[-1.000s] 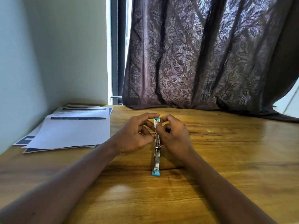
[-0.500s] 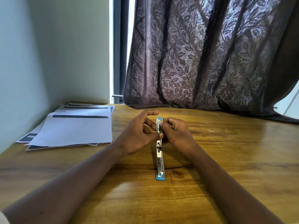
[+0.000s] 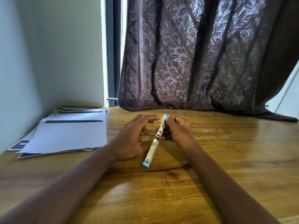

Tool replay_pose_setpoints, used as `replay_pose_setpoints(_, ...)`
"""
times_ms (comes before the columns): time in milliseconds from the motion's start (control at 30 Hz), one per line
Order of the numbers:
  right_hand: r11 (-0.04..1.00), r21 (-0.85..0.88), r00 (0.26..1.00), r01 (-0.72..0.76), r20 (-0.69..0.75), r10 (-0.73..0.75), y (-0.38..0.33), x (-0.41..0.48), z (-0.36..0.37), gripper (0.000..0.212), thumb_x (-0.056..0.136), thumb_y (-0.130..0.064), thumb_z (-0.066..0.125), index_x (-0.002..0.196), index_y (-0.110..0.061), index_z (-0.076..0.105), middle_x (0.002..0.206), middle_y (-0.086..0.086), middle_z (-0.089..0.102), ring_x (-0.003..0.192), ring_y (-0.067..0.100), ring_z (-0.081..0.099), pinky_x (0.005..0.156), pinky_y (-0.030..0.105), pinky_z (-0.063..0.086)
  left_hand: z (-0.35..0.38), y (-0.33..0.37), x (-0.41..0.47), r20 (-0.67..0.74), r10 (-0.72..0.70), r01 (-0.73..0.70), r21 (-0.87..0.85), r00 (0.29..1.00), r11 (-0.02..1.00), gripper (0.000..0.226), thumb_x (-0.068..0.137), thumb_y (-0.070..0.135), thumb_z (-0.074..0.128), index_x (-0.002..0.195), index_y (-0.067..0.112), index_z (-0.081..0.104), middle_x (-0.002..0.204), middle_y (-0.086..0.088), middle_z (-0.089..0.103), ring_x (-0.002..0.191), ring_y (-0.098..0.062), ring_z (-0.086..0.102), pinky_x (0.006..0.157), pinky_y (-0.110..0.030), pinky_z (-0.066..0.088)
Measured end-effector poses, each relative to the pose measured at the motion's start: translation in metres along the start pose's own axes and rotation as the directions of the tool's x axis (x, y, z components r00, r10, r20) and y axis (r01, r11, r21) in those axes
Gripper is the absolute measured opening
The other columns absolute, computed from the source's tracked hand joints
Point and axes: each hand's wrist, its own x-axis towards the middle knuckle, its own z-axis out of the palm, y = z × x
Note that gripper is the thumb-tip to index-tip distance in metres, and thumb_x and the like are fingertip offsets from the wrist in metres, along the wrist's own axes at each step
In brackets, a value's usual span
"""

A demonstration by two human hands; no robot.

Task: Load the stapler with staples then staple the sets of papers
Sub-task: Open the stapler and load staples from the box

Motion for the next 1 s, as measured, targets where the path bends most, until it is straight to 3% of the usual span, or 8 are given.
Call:
replay_pose_setpoints(100, 0.994, 0.093, 0.995, -0.062, -0.073, 0.069, 0.002, 0.004, -0.004, 0.021, 0.103, -0.020, 0.055, 0.101, 0.000, 0.061, 0.084, 0.024, 0.075, 0.061, 0.023, 0.068, 0.048, 0.027, 0.054, 0.000, 0.002, 0.001, 0.012, 0.051, -0.051, 0.026, 0.999, 0.998, 0.075, 0.077, 0.042, 0.087, 0.141, 0.045, 0.048, 0.136, 0.018, 0.049, 0.109, -0.002, 0.057, 0.087, -0.021, 0.055)
replay_pose_setpoints(233, 0.983, 0.166, 0.992, -0.079, -0.081, 0.094, 0.003, 0.003, -0.006, 0.019, 0.102, -0.021, 0.058, 0.107, -0.002, 0.062, 0.077, 0.015, 0.075, 0.064, 0.022, 0.070, 0.054, 0.032, 0.057, 0.004, 0.005, 0.001, -0.046, -0.002, -0.003, -0.109, 0.999, 0.994, 0.060, 0.075, 0.031, 0.090, 0.128, 0.041, 0.062, 0.128, 0.017, 0.057, 0.108, -0.002, 0.060, 0.080, -0.028, 0.060)
replay_pose_setpoints(367, 0.974, 0.217, 0.996, -0.064, 0.067, 0.051, -0.001, -0.006, 0.000, 0.019, 0.099, -0.016, 0.062, 0.114, -0.005, 0.059, 0.093, 0.023, 0.074, 0.076, 0.029, 0.074, 0.062, 0.038, 0.063, 0.006, 0.009, 0.002, -0.165, -0.143, 0.112, -0.185, 0.976, 0.976, 0.041, 0.079, 0.034, 0.085, 0.116, 0.034, 0.067, 0.115, 0.018, 0.068, 0.098, 0.001, 0.068, 0.081, -0.025, 0.060)
replay_pose_setpoints(533, 0.969, 0.242, 0.971, -0.046, 0.240, -0.014, -0.002, -0.010, 0.006, 0.020, 0.098, 0.003, 0.054, 0.109, -0.014, 0.058, 0.095, 0.018, 0.073, 0.083, 0.022, 0.072, 0.073, 0.032, 0.062, 0.000, 0.001, 0.002, -0.202, -0.265, 0.207, -0.266, 0.943, 0.941, 0.050, 0.079, 0.037, 0.085, 0.125, 0.030, 0.067, 0.115, 0.017, 0.071, 0.093, 0.000, 0.072, 0.081, -0.022, 0.061)
replay_pose_setpoints(667, 0.953, 0.300, 0.956, -0.044, 0.289, -0.047, -0.002, -0.006, 0.006, 0.036, 0.093, 0.002, 0.057, 0.125, -0.013, 0.060, 0.092, 0.017, 0.071, 0.086, 0.027, 0.071, 0.083, 0.038, 0.061, -0.004, -0.004, 0.002, -0.215, -0.228, 0.165, -0.275, 0.950, 0.947, 0.041, 0.083, 0.034, 0.082, 0.123, 0.028, 0.073, 0.102, 0.011, 0.077, 0.095, -0.006, 0.073, 0.090, -0.033, 0.061)
replay_pose_setpoints(733, 0.955, 0.297, 0.936, 0.005, 0.334, -0.109, -0.001, -0.007, 0.006, 0.049, 0.089, 0.001, 0.063, 0.134, -0.019, 0.057, 0.097, 0.022, 0.069, 0.094, 0.030, 0.068, 0.087, 0.041, 0.060, -0.005, -0.006, 0.003, -0.240, -0.211, 0.149, -0.250, 0.948, 0.957, 0.040, 0.084, 0.033, 0.081, 0.123, 0.029, 0.073, 0.100, 0.011, 0.077, 0.094, -0.006, 0.072, 0.087, -0.030, 0.060)
replay_pose_setpoints(800, 0.958, 0.280, 0.913, 0.060, 0.373, -0.166, 0.000, -0.008, 0.007, 0.049, 0.092, -0.003, 0.066, 0.136, -0.021, 0.054, 0.106, 0.025, 0.070, 0.100, 0.031, 0.068, 0.090, 0.042, 0.058, -0.005, -0.008, 0.004, -0.257, -0.203, 0.145, -0.229, 0.945, 0.963, 0.037, 0.085, 0.032, 0.081, 0.122, 0.029, 0.073, 0.099, 0.013, 0.076, 0.092, -0.006, 0.071, 0.082, -0.027, 0.060)
replay_pose_setpoints(1000, 0.974, 0.183, 0.913, 0.136, 0.359, -0.195, 0.001, -0.007, 0.006, 0.050, 0.094, -0.005, 0.063, 0.140, -0.020, 0.050, 0.103, 0.021, 0.074, 0.096, 0.026, 0.072, 0.092, 0.040, 0.059, -0.009, -0.008, 0.006, -0.269, -0.160, 0.124, -0.144, 0.950, 0.982, 0.029, 0.086, 0.027, 0.081, 0.114, 0.030, 0.074, 0.098, 0.016, 0.073, 0.088, -0.004, 0.068, 0.069, -0.014, 0.054)
